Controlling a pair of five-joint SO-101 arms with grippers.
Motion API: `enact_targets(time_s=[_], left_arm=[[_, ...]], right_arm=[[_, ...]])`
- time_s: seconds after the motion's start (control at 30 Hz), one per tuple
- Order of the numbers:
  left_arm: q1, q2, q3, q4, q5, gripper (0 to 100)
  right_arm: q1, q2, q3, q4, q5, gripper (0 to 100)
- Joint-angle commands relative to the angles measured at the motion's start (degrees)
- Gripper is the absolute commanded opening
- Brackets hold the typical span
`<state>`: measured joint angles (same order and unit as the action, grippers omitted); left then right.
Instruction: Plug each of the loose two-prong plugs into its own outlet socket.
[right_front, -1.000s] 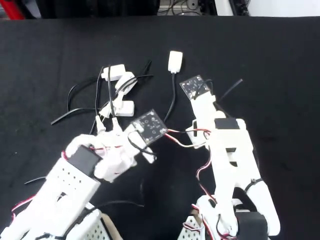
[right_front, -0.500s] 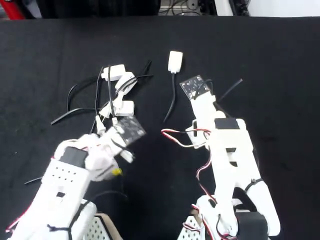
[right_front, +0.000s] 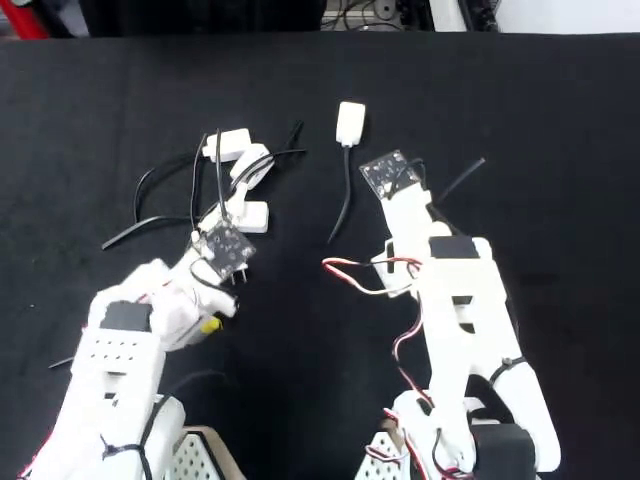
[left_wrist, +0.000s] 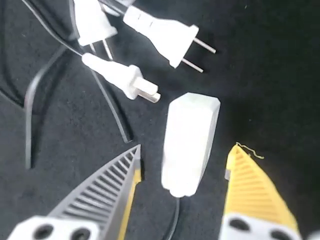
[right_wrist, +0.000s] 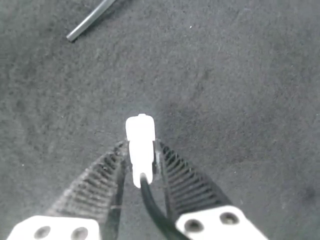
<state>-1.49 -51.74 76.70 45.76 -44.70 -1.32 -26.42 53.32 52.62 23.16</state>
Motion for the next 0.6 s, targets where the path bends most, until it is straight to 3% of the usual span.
enact_targets(time_s=[0.0, 0.13, 0.37, 0.57], left_arm=[[-0.57, 3.25, 0.84, -4.84, -0.18, 27], [-0.66, 9.93, -5.14, -2.73, 4.66, 27], [3.82, 22.59, -12.70, -0.70, 10.37, 5], [8.92, 24.62, -14.55, 0.88, 16.53, 3]], right_arm=[[0.88, 0.48, -1.19, 0.18, 0.18, 1.1], [0.88, 0.48, -1.19, 0.09, 0.09, 1.1], [0.88, 0.48, -1.19, 0.09, 0.18, 1.1], [0.88, 0.48, -1.19, -0.09, 0.18, 1.1]])
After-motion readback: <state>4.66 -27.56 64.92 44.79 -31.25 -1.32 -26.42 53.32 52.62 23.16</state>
